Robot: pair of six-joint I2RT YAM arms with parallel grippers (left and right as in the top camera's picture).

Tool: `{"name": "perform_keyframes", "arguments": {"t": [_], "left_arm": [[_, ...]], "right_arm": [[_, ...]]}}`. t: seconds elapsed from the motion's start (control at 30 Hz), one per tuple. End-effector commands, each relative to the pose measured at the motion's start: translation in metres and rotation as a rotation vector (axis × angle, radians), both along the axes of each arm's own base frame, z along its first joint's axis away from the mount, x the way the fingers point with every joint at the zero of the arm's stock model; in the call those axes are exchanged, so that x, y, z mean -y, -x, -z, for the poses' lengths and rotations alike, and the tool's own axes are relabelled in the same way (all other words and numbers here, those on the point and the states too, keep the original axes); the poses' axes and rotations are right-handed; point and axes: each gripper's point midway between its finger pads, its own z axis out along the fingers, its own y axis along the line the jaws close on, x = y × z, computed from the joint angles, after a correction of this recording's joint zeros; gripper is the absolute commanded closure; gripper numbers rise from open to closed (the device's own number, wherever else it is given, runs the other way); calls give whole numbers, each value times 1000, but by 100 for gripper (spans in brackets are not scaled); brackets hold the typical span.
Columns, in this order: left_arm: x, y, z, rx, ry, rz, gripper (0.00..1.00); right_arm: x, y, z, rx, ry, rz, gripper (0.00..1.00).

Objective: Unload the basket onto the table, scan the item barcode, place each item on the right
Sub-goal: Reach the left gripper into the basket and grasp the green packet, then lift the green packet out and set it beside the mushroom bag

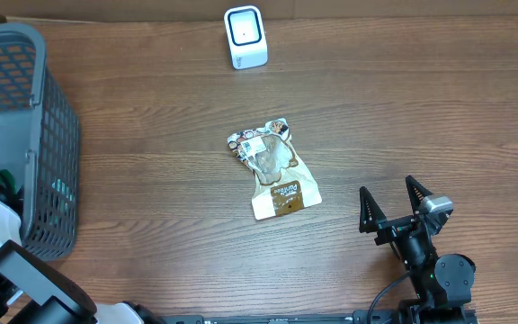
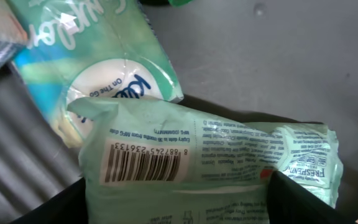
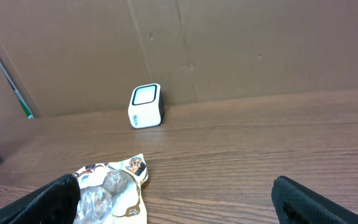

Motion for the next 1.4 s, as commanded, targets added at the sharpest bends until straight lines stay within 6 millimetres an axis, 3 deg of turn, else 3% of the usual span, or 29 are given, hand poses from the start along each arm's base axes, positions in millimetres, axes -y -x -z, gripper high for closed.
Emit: {"name": "perform_keyframes", "arguments": {"t": [0.0,0.2,0.43,0.63,0.83,1.0,1.1,1.2,1.3,1.37], "left_arm": [[25,13,27,-70,72,40,39],[25,13,27,-67,75,40,78],[27,3,18,-28,103,54,96],[24,-19,-17,39,144,77,96],[12,-52,-94,152,143,105,96],[-3,-68,-182,242,48,115,96],[-2,-75,-241,342,-4,128,96],[16,-84,-300,500,-13,183,96],[54,-91,-357,693,23,314,96],[81,-90,-380,770,48,398,96]], "right_arm": [[1,0,1,8,3,5,0],[1,0,1,8,3,5,0],[1,0,1,8,3,5,0],[1,0,1,8,3,5,0],[1,0,1,8,3,5,0],[1,0,1,8,3,5,0],[1,0,1,8,3,5,0],[1,0,1,8,3,5,0],[1,0,1,8,3,5,0],[1,0,1,8,3,5,0]]}}
